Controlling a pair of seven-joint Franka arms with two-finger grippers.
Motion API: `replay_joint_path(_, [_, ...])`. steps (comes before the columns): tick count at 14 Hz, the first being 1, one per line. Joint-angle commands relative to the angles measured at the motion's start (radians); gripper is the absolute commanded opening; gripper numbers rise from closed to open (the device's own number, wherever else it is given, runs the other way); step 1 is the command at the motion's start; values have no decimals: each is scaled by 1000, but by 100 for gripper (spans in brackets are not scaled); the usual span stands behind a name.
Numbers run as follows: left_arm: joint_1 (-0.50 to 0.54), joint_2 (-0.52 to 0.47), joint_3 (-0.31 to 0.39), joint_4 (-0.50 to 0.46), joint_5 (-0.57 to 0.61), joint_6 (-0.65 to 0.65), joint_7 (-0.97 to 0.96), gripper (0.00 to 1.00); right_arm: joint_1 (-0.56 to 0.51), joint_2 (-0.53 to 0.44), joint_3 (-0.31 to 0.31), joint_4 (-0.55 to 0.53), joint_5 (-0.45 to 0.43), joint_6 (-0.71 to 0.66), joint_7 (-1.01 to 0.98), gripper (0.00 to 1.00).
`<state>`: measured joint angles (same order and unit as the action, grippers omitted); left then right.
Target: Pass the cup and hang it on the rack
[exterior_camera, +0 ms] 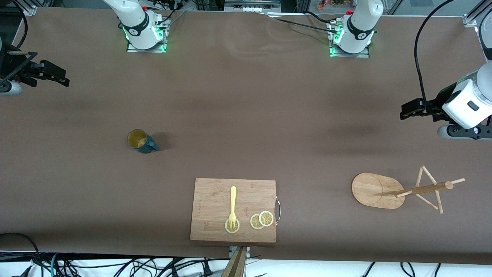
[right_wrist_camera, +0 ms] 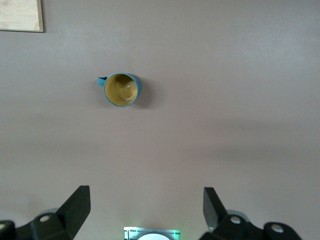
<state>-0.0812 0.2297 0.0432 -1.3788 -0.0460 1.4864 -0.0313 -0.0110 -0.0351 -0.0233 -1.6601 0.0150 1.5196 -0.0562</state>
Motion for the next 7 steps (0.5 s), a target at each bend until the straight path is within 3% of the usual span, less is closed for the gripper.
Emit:
replay_joint_path(1, [1, 14, 0, 33, -3, -14, -6, 100, -3, -9, 5, 3, 6, -12, 6, 100])
replay_joint_path(7, [1, 14, 0, 35, -3, -14, -6, 100, 28, 0, 11, -1, -10, -19, 13, 100])
